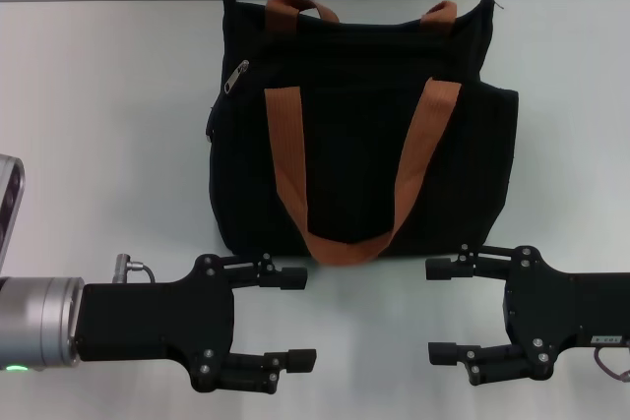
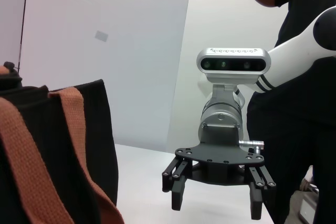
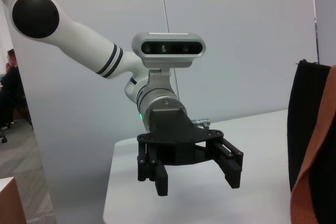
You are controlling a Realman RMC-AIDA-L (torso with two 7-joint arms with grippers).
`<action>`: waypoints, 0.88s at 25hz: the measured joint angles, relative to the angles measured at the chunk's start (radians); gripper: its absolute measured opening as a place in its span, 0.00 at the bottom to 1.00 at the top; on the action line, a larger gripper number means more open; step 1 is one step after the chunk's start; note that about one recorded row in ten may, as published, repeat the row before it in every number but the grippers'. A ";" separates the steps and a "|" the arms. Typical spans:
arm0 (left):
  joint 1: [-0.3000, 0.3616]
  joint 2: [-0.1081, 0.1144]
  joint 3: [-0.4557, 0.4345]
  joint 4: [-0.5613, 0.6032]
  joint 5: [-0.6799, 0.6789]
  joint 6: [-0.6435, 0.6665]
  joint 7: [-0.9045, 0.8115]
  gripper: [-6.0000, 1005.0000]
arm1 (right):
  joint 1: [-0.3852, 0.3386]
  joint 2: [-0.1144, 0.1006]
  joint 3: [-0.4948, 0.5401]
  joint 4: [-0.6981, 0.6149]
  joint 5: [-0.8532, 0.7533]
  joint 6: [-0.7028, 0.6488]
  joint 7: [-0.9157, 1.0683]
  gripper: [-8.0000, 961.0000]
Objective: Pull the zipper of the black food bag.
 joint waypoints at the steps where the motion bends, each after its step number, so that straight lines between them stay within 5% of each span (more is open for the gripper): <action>1: 0.000 0.000 0.000 0.000 0.000 0.000 0.000 0.78 | 0.000 0.000 0.001 0.000 0.000 0.000 0.000 0.85; 13: 0.010 -0.012 -0.041 0.000 0.000 0.051 0.033 0.78 | 0.000 0.000 0.006 0.001 0.003 -0.001 0.000 0.85; 14: 0.012 -0.018 -0.116 -0.005 0.000 0.120 0.074 0.78 | 0.000 0.000 0.007 0.001 0.003 -0.001 0.000 0.85; 17: 0.012 -0.019 -0.128 -0.005 0.000 0.131 0.079 0.78 | 0.000 0.000 0.008 0.001 0.005 -0.001 0.000 0.85; 22: 0.012 -0.030 -0.278 -0.004 0.001 0.173 0.101 0.78 | 0.000 0.000 0.010 0.001 0.006 0.000 0.000 0.85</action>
